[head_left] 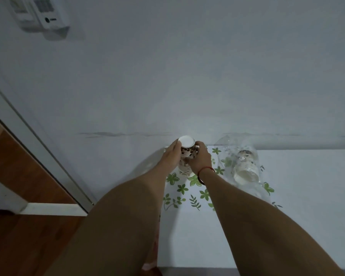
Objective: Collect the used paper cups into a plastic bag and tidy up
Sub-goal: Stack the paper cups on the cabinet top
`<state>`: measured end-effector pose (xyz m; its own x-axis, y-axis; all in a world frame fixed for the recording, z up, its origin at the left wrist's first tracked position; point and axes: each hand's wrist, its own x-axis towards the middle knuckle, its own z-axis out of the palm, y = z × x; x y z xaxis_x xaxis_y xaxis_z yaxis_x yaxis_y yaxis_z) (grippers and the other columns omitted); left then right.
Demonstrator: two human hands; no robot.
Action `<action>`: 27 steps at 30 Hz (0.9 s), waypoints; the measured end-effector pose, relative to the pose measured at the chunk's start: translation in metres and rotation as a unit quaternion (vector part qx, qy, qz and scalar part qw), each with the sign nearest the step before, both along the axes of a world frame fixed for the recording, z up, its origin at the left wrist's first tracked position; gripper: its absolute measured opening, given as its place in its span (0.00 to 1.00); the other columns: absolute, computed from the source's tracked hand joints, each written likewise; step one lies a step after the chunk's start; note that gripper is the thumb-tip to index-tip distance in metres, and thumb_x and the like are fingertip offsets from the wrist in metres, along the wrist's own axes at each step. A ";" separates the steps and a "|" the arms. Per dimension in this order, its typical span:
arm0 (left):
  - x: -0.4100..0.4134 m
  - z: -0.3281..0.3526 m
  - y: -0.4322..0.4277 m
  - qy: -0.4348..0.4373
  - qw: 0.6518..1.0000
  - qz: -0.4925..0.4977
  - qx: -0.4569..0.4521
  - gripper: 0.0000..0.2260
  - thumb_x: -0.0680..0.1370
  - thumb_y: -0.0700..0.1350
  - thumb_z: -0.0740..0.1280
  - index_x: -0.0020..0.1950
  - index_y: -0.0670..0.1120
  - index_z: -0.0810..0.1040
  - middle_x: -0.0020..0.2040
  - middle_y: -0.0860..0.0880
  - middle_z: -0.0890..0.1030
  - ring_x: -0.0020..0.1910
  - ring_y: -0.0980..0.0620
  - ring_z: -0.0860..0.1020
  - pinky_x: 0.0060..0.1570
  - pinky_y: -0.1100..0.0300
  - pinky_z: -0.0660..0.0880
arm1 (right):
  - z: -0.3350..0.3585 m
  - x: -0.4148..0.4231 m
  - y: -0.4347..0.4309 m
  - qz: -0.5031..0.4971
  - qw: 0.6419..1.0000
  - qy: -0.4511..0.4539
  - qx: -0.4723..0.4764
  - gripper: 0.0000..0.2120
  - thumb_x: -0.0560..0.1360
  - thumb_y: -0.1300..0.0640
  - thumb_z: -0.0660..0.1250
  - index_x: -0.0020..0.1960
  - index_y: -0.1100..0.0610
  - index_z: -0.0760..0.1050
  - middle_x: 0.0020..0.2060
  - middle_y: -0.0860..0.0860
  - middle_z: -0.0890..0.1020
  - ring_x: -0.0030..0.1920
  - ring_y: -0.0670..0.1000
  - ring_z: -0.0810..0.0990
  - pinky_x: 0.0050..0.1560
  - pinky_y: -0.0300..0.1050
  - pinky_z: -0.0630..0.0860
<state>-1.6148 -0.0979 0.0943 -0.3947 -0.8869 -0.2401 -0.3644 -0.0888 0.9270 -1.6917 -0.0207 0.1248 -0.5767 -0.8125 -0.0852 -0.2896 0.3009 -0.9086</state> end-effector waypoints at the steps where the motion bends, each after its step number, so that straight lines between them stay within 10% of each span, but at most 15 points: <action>1: -0.002 0.002 -0.001 -0.003 1.000 0.000 -0.002 0.29 0.70 0.63 0.49 0.67 0.58 0.72 0.64 0.47 0.78 0.63 0.46 0.76 0.66 0.44 0.72 | 0.000 -0.002 -0.002 0.000 1.000 0.000 0.004 0.27 0.70 0.65 0.72 0.66 0.59 0.68 0.61 0.57 0.78 0.61 0.56 0.77 0.58 0.45 0.73; 17: -0.014 0.022 0.012 -0.048 0.998 0.028 0.032 0.22 0.83 0.48 0.48 0.75 0.45 0.66 0.73 0.44 0.69 0.71 0.42 0.68 0.71 0.46 0.66 | -0.012 -0.007 -0.001 0.016 0.996 -0.002 0.083 0.27 0.73 0.62 0.69 0.68 0.60 0.64 0.63 0.59 0.76 0.62 0.58 0.76 0.59 0.47 0.73; 27: -0.038 0.065 0.054 -0.145 0.985 0.053 -0.075 0.24 0.84 0.52 0.52 0.79 0.46 0.58 0.78 0.43 0.62 0.76 0.42 0.62 0.73 0.51 0.61 | 0.001 -0.066 0.067 0.059 0.940 0.227 0.249 0.24 0.75 0.53 0.64 0.69 0.54 0.66 0.67 0.53 0.72 0.70 0.57 0.69 0.72 0.60 0.61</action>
